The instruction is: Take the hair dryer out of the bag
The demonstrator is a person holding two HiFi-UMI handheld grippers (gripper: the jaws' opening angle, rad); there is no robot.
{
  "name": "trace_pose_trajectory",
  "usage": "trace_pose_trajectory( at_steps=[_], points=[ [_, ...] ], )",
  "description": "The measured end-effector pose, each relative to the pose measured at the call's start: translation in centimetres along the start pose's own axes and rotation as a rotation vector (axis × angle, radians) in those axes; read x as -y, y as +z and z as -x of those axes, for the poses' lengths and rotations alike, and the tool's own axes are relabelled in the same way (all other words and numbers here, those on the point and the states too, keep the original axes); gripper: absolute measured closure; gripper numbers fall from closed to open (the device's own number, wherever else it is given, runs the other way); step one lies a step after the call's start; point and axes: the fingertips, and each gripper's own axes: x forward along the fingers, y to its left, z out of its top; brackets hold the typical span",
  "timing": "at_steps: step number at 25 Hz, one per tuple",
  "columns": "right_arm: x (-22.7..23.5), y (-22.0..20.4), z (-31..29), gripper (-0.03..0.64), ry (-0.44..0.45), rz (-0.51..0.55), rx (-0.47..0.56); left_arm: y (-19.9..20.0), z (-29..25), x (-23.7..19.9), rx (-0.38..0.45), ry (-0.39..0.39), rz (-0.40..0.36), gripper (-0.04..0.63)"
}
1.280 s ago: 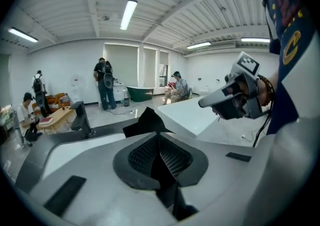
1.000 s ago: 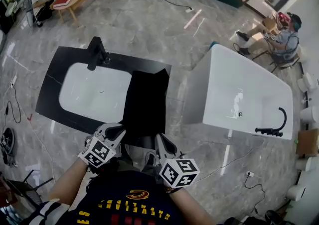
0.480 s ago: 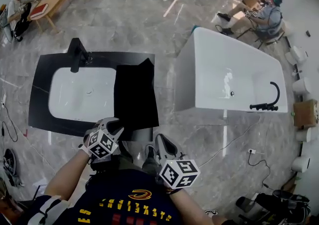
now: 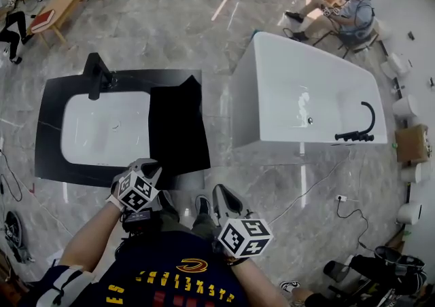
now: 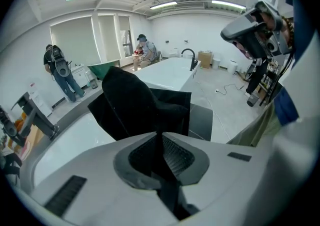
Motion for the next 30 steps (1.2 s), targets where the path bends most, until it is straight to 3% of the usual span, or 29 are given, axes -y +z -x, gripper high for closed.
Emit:
trace_pose_trajectory(
  at_steps=[1, 8, 17, 21, 25, 30],
  points=[
    [-0.1, 0.0, -0.1, 0.607, 0.002, 0.004, -0.003, 0.1, 0.2, -0.2, 0.007, 0.001, 0.012, 0.580],
    [-1.7, -0.3, -1.8, 0.607, 0.046, 0.057, -0.049, 2.4, 2.0, -0.8, 0.120, -0.016, 0.077, 0.583],
    [-7.1, -2.9, -8.0, 0.607, 0.212, 0.224, -0.248, 7.9, 5.6, -3.7, 0.281, 0.019, 0.102, 0.583],
    [-8.8, -4.8, -11.5, 0.607, 0.241, 0.272, -0.323, 9.3, 6.5, -4.3, 0.328, 0.022, 0.120, 0.583],
    [-9.1, -5.3, -15.3, 0.607, 0.229, 0.188, -0.322, 9.7, 7.3, -3.6, 0.362, 0.007, 0.120, 0.583],
    [-8.9, -5.8, -18.2, 0.607, 0.240, 0.064, -0.344, 9.1, 8.0, -3.6, 0.395, 0.003, 0.192, 0.583]
  ],
)
